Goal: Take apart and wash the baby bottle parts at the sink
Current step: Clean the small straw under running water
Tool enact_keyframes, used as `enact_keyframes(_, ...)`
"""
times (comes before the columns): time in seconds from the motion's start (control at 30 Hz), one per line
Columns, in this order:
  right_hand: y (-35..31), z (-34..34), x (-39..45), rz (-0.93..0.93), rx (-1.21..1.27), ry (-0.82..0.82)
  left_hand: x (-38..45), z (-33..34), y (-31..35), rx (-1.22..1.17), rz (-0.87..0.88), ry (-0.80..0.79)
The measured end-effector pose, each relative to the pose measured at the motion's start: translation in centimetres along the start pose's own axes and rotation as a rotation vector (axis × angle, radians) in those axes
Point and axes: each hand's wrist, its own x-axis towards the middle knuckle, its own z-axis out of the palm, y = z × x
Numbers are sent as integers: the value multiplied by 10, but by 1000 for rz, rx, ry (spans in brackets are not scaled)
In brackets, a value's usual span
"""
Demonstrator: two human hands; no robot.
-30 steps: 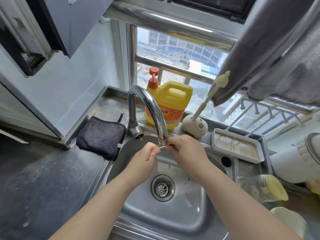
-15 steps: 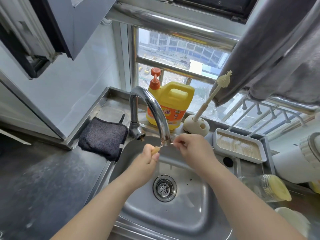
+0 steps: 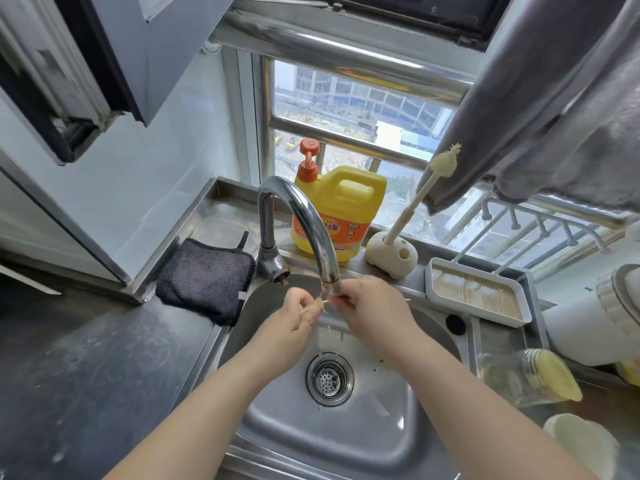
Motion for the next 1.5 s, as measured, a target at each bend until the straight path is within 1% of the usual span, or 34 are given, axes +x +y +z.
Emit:
enact_keyframes(0.07, 11, -8, 4, 88, 71, 65, -1, -1, -5, -25, 7, 13)
enact_keyframes(0.13, 10, -12, 5, 81, 73, 94, 1, -3, -8, -55, 24, 21)
enact_keyframes(0.23, -4, -2, 1, -47, -18, 11, 3, -2, -7, -53, 69, 12)
enact_keyframes(0.27, -4, -1, 0, -56, -37, -6, 3, -2, -8, -45, 78, 7)
enact_keyframes(0.37, 10, -8, 4, 48, 21, 47, 7, -4, -17, 20, 59, 4)
enact_keyframes(0.4, 10, -9, 4, 56, 19, 62, 7, -4, -17, 40, 53, 1)
enact_keyframes(0.53, -5, 1, -2, -44, -39, 0, 6, 0, -12, 14, 72, -8)
enact_keyframes(0.6, 1, -5, 0, 32, 20, 12, 3, -2, -12, 35, 80, -19)
enact_keyframes(0.67, 11, -14, 4, 116, 85, 68, 1, -3, -16, 41, 63, -25)
enact_keyframes(0.73, 7, -15, 4, 90, 68, 83, 2, -2, -15, -6, 55, -17)
enact_keyframes(0.83, -8, -5, -2, -33, -6, 21, 3, 0, -12, -62, 74, -4)
enact_keyframes(0.9, -3, -9, 0, 21, 15, 14, 3, -3, -15, -42, 85, 12)
enact_keyframes(0.97, 5, -15, 4, 87, 50, 51, 4, -7, -16, -28, 66, 33)
enact_keyframes(1.03, 2, -14, 3, 56, 36, 66, 4, -7, -14, -27, 32, 55)
enact_keyframes(1.1, -5, -9, 0, 17, 4, 34, 2, -6, -11, -43, 6, 89)
enact_keyframes(1.17, -3, -7, 0, 35, 17, 16, -2, -5, -9, -63, -12, 112)
enact_keyframes(1.27, 5, -11, 4, 70, 15, 26, -5, -7, -6, -92, 33, 101)
enact_keyframes(1.33, -1, -10, 3, 22, 0, 22, -2, -6, -5, -83, 71, 95)
enact_keyframes(1.4, -8, -5, 1, -33, -32, -18, 1, -6, -5, -71, 92, 74)
enact_keyframes(1.43, -8, -5, 0, -31, -40, -25, 1, -6, -6, -65, 96, 66)
enact_keyframes(1.5, 0, -10, 2, 35, 1, 10, 1, -7, -11, -59, 87, 74)
